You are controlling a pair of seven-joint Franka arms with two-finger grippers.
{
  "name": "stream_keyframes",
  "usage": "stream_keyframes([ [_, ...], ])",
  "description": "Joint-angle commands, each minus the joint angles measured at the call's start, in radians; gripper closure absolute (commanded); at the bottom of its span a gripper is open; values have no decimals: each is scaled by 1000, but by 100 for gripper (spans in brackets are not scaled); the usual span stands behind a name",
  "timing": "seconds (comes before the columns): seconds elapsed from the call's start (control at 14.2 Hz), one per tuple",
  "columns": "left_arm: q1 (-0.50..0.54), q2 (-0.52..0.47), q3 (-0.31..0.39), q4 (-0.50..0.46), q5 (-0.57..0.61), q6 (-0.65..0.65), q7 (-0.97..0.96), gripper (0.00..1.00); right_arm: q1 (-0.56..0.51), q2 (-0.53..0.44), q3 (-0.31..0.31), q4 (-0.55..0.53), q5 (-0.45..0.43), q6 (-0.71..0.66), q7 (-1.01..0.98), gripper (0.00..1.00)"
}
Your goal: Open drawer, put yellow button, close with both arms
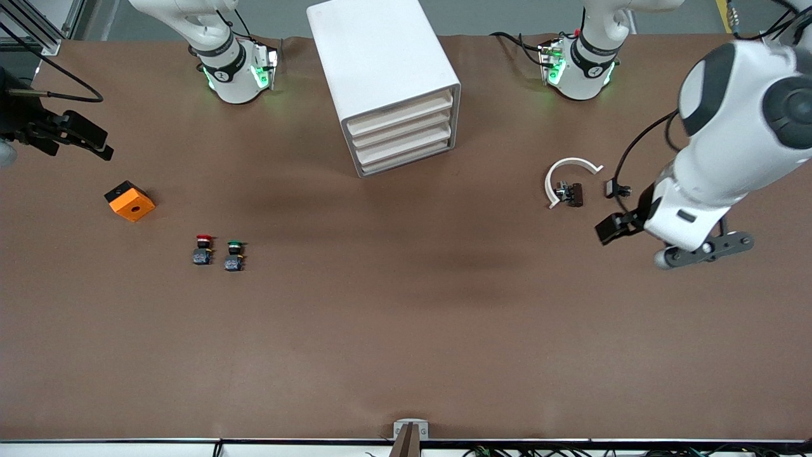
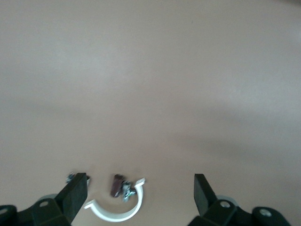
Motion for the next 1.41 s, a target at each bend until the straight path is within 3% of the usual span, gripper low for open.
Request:
stream_keyframes([
  [0.0, 13, -60, -10, -17, 4, -51, 79, 0, -8, 3, 8, 15, -7, -12, -4, 0],
  [0.28, 39, -178, 9, -55, 1, -116, 233, 0, -8, 3, 8, 15, -7, -10, -4, 0],
  [0.56, 88, -334, 9, -195, -70, -143, 242, 0, -8, 3, 8, 15, -8, -10, -5, 0],
  [1.06, 160, -341, 15, -192, -61, -173, 346, 0, -6, 3, 8, 17, -8, -10, -5, 0],
  [1.34, 159, -304, 15, -129, -58, -176, 339, 0, -6, 3, 8, 23, -8, -10, -5, 0],
])
